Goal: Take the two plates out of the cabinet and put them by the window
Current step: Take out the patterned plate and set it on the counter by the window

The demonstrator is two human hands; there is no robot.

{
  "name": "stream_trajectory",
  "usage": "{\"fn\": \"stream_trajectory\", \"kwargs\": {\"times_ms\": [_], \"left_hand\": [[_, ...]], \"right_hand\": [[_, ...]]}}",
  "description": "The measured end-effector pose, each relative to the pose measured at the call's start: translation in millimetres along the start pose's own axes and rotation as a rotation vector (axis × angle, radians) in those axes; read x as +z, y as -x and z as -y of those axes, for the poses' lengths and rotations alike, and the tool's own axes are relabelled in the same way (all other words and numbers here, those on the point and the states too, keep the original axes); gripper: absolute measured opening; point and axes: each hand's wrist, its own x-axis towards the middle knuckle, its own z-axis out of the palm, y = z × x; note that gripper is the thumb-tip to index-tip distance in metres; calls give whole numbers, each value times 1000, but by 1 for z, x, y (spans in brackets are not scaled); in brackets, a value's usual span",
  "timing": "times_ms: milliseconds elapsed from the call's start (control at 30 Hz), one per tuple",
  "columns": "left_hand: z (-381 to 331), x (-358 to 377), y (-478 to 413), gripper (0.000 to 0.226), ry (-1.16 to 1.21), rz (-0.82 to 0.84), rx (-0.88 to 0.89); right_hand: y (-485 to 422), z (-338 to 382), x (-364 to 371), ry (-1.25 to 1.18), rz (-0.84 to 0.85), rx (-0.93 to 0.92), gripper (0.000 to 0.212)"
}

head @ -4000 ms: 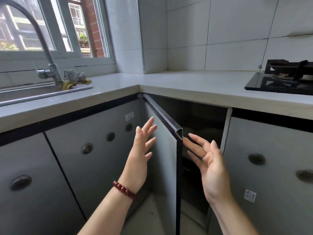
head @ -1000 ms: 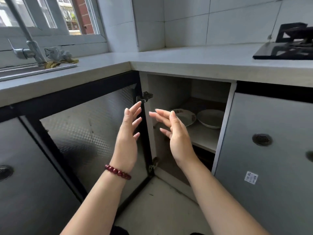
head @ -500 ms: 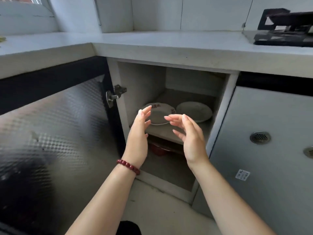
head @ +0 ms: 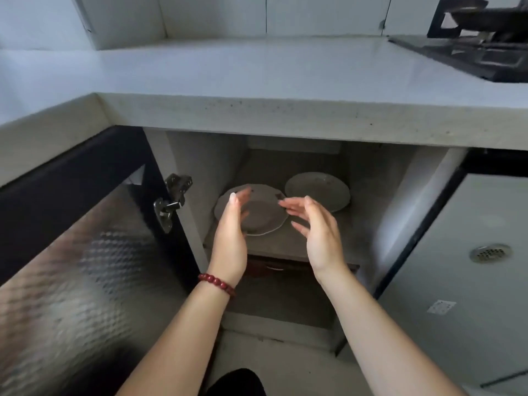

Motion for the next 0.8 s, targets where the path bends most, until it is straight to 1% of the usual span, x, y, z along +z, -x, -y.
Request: {"fn": "stream_trajectory", "kwargs": {"times_ms": [167, 300, 467, 633, 733, 800], "left_hand": [[15, -8, -18, 69, 101, -13, -50], [34, -13, -30, 71, 147, -48, -81], [56, -16, -44, 63, 183, -106, -137], [72, -17, -57, 71, 156, -119, -199], [77, -20, -62, 72, 153, -130, -217], [80, -22, -65, 74, 174, -153, -248]], "right_hand": [[-22, -25, 6, 27, -43, 68, 43], [-35, -52, 9, 23, -70, 113, 46], [-44, -79, 12, 50, -76, 164, 44], [-55, -94, 13, 36, -92, 240, 39], [-59, -99, 12, 27, -109, 261, 40], [-60, -105, 9, 82, -111, 265, 43]]}}
